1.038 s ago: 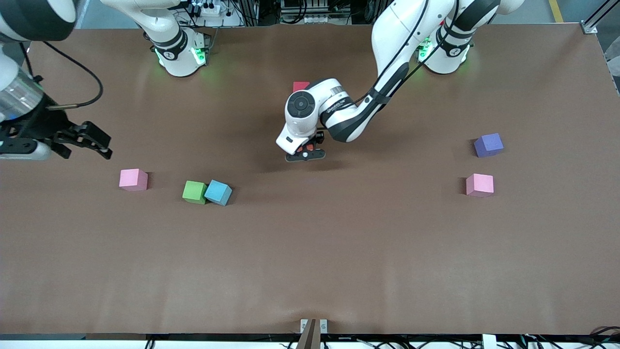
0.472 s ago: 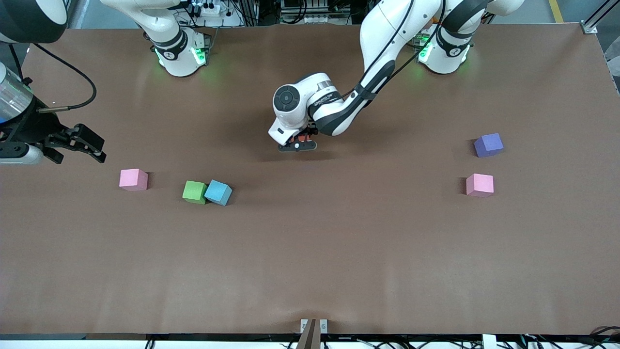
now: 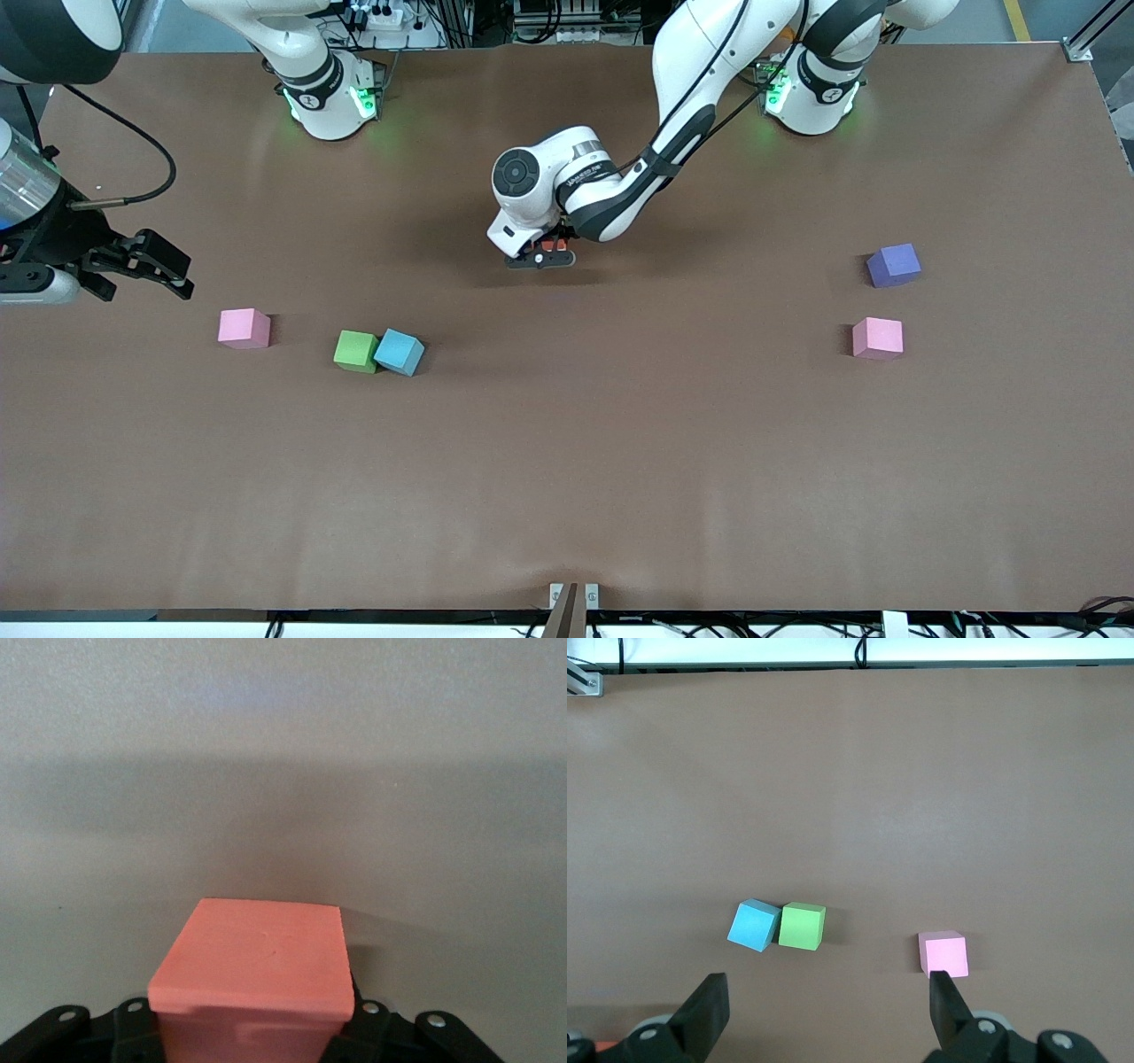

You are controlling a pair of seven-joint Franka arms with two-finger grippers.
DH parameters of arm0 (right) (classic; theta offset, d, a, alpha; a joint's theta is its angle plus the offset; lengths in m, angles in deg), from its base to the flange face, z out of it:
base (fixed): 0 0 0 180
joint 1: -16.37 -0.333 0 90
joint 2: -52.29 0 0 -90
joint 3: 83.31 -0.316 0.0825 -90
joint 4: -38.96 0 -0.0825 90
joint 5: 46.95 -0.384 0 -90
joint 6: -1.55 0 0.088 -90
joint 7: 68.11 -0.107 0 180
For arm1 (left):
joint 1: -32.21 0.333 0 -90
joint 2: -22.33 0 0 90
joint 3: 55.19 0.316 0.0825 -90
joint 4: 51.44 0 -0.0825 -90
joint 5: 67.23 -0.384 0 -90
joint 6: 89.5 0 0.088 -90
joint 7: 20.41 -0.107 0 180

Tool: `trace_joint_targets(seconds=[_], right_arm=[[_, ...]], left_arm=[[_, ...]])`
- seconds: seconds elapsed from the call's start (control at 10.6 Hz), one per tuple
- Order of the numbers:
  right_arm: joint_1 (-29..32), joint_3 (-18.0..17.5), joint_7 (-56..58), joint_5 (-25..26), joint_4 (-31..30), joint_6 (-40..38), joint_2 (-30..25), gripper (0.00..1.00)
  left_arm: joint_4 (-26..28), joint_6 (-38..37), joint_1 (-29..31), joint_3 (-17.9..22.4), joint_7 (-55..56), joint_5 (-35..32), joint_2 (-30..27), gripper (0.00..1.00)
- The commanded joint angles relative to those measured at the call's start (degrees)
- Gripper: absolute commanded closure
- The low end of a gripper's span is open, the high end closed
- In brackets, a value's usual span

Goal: Arrange blocks into number 1
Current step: 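Place the orange cube below the green cube with the left gripper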

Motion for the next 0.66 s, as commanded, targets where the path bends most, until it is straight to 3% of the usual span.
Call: trace_joint_targets(seconds=[0.0,0.19,0.28,0.38,0.47,0.57], right_arm=[[-0.3,0.2,0.6,0.7,1.8,-1.2,1.2,0.00],[-0.3,0.2,0.6,0.7,1.7,-1.2,1.3,0.00],[-0.2,0.2,0.7,0.6,1.7,-1.1,1.3,0.00],[-0.2,0.2,0.7,0.6,1.7,-1.1,1.3,0.00],[0.1,0.2,0.8,0.6,1.7,-1.1,1.4,0.00],[0.8,0.2,0.8,0.5,1.8,-1.0,1.5,0.00]], left_arm=[[-0.5,-1.4,-1.4,0.8,0.9,1.2,0.3,1.00],[-0.5,-2.2,-1.7,0.7,0.9,1.2,0.3,1.00],[-0.5,-2.3,-1.8,0.7,0.9,1.3,0.3,0.84],[-0.5,-2.5,-1.7,0.7,0.9,1.3,0.3,0.60],[-0.5,-2.8,-1.9,0.7,1.1,1.3,0.3,0.08],[-0.5,-2.8,-2.5,0.7,2.3,1.3,0.3,0.00]])
